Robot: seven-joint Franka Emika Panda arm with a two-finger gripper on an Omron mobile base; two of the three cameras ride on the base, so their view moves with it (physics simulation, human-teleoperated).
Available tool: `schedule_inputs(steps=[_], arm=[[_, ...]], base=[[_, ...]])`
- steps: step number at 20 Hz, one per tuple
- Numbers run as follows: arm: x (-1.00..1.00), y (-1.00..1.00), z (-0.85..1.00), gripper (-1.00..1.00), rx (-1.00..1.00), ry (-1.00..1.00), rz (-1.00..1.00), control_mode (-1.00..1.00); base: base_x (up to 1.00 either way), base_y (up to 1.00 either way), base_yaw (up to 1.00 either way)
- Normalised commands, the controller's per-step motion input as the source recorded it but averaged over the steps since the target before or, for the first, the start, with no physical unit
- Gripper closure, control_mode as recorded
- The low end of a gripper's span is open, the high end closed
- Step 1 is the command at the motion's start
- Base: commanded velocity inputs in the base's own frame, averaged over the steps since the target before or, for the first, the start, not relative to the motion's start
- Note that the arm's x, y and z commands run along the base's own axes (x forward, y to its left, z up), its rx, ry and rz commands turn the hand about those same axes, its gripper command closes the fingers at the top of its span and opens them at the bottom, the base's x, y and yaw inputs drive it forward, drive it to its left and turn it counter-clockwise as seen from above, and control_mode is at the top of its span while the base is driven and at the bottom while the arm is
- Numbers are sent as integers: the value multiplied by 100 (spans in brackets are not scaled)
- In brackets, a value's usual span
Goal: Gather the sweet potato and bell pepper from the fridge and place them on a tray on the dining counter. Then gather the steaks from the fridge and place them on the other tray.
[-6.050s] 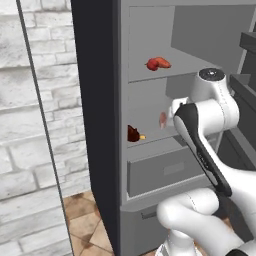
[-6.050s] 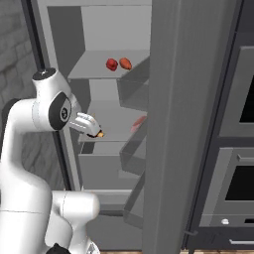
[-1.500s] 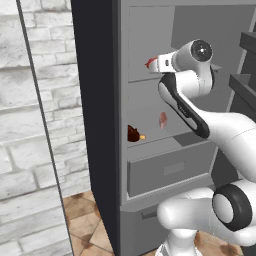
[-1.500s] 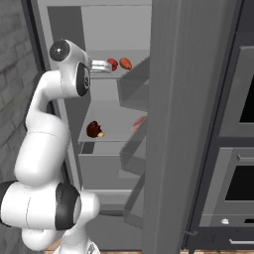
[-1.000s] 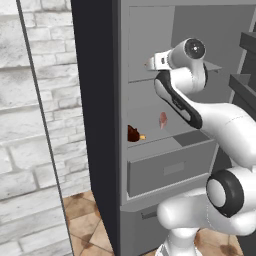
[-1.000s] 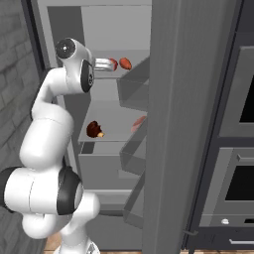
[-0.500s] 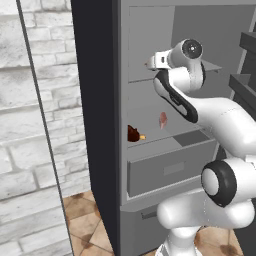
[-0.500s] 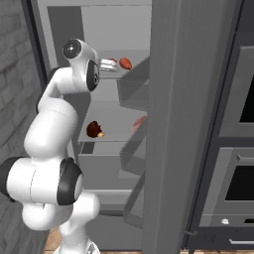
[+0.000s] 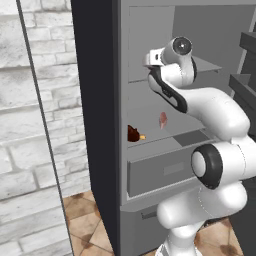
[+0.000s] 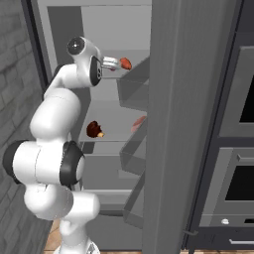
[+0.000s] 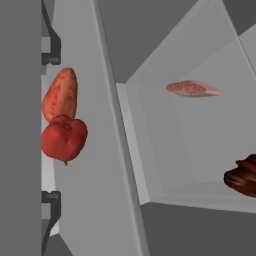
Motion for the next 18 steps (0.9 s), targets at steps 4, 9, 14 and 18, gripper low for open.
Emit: schedule_inputs(steps=[4, 9, 14, 18], arm=[[35, 0, -11, -100, 1, 0, 0, -100], [24, 0, -19, -100, 1, 0, 0, -100], [22, 0, -13, -100, 2, 1, 0, -100], [28, 0, -6, -100, 2, 3, 0, -100]], base=[[0, 0, 0], [0, 0, 0], [0, 0, 0], [0, 0, 0]])
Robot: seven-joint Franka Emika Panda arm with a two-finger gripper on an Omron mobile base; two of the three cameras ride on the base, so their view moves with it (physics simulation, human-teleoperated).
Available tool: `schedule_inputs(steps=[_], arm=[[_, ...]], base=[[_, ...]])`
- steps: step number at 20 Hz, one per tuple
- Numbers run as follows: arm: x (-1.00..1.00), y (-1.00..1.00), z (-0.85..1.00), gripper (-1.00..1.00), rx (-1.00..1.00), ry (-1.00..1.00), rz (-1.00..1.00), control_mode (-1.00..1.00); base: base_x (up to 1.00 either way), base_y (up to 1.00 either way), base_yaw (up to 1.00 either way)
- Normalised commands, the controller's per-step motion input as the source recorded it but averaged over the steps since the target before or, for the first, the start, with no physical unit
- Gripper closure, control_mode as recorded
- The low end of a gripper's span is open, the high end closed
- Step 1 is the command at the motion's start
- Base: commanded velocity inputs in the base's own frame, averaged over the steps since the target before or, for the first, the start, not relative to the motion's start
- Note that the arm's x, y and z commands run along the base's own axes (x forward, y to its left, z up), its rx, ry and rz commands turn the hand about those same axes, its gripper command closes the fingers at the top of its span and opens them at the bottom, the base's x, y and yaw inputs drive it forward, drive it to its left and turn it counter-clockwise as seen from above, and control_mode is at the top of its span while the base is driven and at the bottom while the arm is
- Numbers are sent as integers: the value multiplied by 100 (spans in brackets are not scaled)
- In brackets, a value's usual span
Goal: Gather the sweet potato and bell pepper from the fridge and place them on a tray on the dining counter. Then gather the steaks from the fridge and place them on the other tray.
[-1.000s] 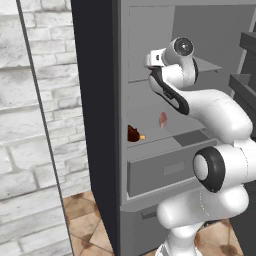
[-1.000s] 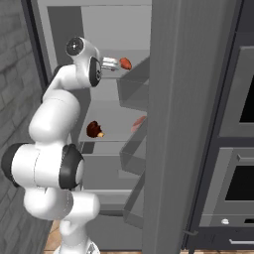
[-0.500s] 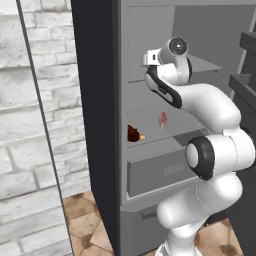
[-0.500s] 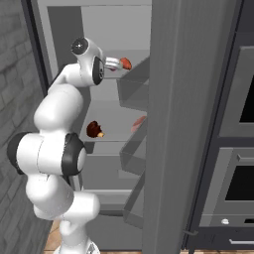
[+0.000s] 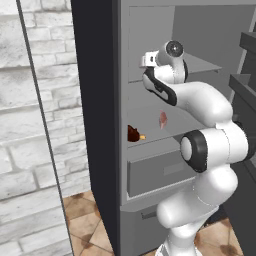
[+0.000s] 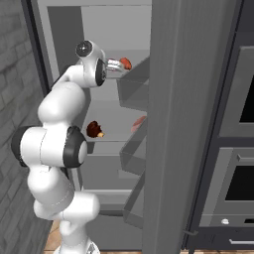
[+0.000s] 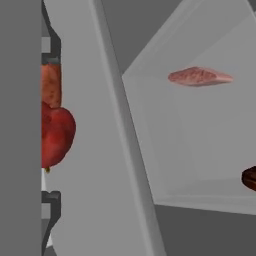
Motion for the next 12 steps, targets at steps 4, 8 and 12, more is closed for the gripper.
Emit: schedule_inputs(steps=[4, 8, 12], arm=[[32, 0, -1, -100, 2, 2, 0, -100], [35, 0, -1, -100, 0, 1, 0, -100], [36, 0, -5, -100, 0, 1, 0, -100]], base=[[0, 0, 0], [0, 0, 0], [0, 0, 0]])
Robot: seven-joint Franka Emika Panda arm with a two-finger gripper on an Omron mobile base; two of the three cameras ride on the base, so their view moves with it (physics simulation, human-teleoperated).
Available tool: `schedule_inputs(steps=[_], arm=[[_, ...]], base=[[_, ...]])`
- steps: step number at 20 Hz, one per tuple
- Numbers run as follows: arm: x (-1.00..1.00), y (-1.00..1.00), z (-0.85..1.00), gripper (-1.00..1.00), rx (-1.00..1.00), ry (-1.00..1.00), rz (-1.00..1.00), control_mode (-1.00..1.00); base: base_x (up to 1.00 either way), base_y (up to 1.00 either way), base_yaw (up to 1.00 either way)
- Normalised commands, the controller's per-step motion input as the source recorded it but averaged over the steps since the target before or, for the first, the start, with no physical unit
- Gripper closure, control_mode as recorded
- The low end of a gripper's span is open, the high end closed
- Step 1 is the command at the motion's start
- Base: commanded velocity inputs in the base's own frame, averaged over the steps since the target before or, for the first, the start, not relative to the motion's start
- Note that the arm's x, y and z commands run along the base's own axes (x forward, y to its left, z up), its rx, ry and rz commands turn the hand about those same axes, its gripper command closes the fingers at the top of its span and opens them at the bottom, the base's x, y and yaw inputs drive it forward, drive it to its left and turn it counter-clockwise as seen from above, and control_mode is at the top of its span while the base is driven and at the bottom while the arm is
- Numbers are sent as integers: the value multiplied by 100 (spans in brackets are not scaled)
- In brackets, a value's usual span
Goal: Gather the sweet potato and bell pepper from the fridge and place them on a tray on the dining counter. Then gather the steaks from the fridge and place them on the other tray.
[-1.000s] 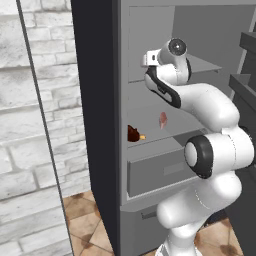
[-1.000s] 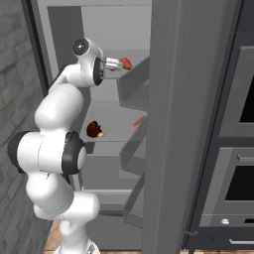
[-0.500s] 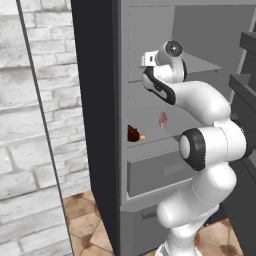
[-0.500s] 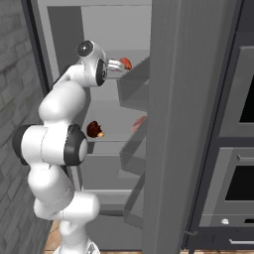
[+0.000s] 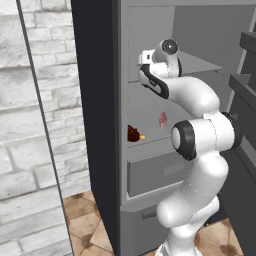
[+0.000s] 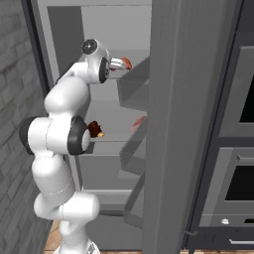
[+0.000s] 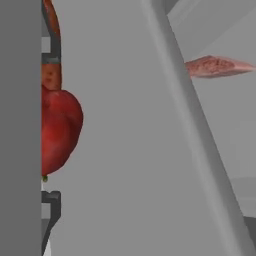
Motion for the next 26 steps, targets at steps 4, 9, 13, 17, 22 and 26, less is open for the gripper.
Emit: schedule_inputs(steps=[4, 9, 13, 17, 22, 26], arm=[[33, 0, -9, -100, 0, 0, 0, -100], [24, 0, -16, -100, 0, 0, 0, -100], [22, 0, -12, -100, 0, 0, 0, -100], [11, 1, -22, 100, 0, 1, 0, -100], [0, 0, -47, 100, 1, 1, 0, -100], [0, 0, -56, 100, 8, 0, -1, -100]], base=[[0, 0, 0], [0, 0, 0], [0, 0, 0], [0, 0, 0], [0, 0, 0], [0, 0, 0]])
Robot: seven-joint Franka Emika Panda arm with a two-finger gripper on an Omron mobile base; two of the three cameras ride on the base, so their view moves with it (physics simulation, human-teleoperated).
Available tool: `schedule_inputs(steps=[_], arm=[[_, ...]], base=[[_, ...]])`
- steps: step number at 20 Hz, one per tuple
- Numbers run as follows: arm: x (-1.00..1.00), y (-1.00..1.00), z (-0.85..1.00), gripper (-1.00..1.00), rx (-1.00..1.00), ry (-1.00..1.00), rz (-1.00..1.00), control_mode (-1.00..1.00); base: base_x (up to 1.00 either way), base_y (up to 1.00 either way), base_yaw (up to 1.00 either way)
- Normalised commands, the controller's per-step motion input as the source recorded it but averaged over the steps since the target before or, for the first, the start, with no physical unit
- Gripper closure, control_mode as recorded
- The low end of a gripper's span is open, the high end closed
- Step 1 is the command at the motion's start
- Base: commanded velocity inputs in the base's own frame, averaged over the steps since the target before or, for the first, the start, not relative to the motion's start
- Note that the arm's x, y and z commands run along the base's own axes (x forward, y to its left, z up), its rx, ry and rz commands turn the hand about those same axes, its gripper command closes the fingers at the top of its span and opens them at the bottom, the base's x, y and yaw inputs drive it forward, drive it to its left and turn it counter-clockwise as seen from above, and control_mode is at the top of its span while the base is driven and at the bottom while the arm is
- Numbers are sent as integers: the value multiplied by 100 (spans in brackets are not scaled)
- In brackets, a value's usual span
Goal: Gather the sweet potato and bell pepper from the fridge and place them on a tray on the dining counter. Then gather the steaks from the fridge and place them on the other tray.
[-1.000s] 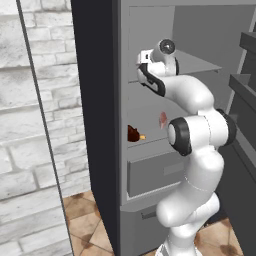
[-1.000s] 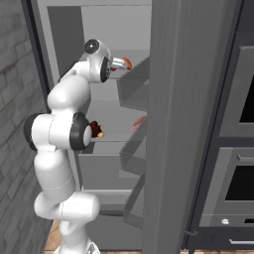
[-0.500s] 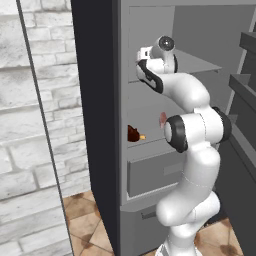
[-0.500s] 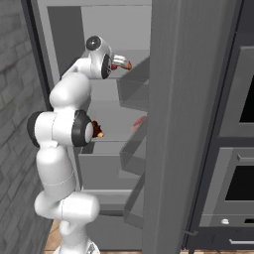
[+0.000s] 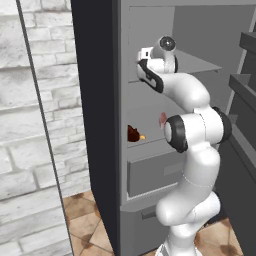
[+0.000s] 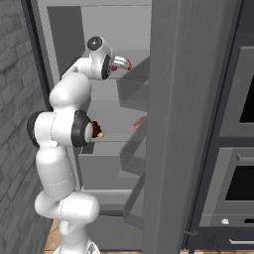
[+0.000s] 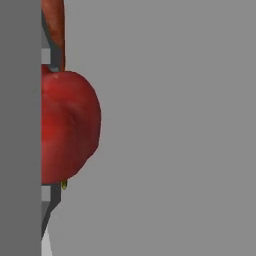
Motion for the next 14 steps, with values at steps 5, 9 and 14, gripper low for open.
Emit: schedule_inputs(steps=[5, 9, 14], arm=[[-30, 0, -12, 100, 22, -13, -2, -100], [-57, 0, 6, 100, 16, -24, -2, -100], [-78, 0, 8, 100, 3, -18, -2, -100]], base=[[0, 0, 0], [0, 0, 0], [0, 0, 0]])
